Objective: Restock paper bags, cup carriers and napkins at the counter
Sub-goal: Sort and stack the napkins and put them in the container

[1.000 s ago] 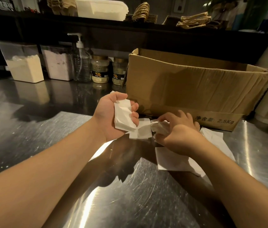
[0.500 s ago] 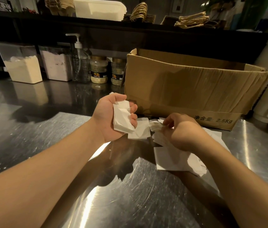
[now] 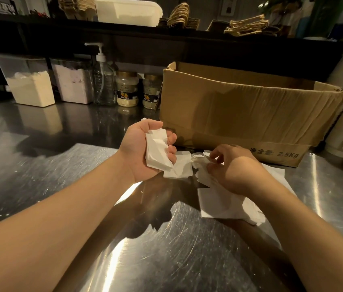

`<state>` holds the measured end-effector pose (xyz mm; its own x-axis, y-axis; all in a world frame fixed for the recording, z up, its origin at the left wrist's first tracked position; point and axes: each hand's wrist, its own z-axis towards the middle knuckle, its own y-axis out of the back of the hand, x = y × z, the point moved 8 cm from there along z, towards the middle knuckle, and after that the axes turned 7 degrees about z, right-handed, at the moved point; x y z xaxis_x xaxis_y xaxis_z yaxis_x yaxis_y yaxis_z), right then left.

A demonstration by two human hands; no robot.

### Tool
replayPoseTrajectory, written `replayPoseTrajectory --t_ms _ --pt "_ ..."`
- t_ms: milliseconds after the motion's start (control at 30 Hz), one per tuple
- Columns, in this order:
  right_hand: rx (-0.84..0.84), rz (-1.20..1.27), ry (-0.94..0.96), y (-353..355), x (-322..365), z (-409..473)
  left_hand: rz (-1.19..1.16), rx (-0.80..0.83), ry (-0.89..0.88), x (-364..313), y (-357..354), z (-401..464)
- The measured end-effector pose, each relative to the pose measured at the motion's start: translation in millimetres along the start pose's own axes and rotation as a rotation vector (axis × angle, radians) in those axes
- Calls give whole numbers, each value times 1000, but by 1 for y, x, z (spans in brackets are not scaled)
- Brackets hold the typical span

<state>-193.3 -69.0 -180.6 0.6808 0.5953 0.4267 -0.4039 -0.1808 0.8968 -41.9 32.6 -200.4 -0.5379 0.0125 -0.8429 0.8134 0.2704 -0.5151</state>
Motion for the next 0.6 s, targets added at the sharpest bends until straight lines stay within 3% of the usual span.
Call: replayPoseTrajectory --t_ms 600 --pt "-93 -27 22 -7 -4 7 -15 13 -10 0 1 1"
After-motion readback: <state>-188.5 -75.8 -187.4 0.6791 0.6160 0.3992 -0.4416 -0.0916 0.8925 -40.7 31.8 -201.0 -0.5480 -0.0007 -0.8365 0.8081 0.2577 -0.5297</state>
